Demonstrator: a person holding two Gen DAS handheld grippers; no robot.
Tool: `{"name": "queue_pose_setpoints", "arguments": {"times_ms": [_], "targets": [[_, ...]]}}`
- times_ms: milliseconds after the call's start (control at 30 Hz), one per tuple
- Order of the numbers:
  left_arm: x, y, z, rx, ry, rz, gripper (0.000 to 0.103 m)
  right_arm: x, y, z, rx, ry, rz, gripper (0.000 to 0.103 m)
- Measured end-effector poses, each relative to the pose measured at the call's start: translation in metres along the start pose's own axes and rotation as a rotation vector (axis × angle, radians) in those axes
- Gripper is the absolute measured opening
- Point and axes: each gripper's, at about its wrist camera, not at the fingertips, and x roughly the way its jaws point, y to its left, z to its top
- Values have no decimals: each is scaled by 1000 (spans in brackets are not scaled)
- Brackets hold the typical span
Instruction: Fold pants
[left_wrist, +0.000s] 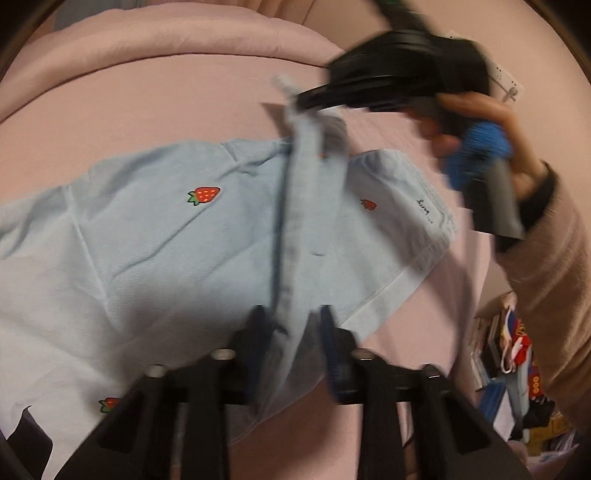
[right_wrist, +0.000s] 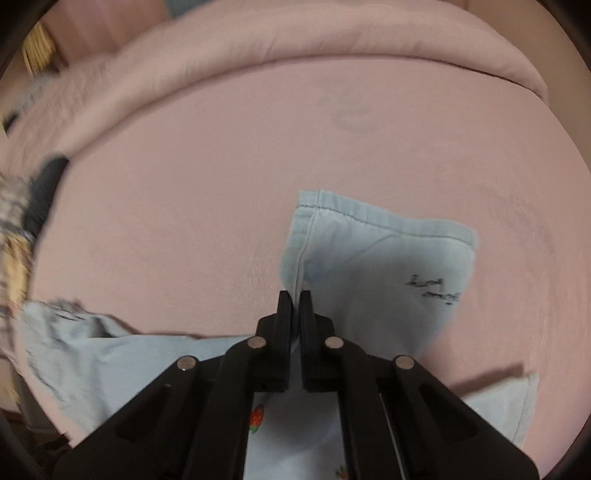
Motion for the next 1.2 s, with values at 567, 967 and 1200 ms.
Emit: {"name": "queue_pose_setpoints", "arguments": {"times_ms": [567, 967, 1200], "targets": [[13, -18, -12, 115, 3, 74, 11, -77, -117, -184, 467, -207, 193, 6], [17, -25, -14, 140, 0, 114, 7, -89, -141, -191, 623, -301, 259, 39], [-7, -20, -11, 129, -50, 59, 4, -105, -133, -189, 554, -353, 220, 6]]}}
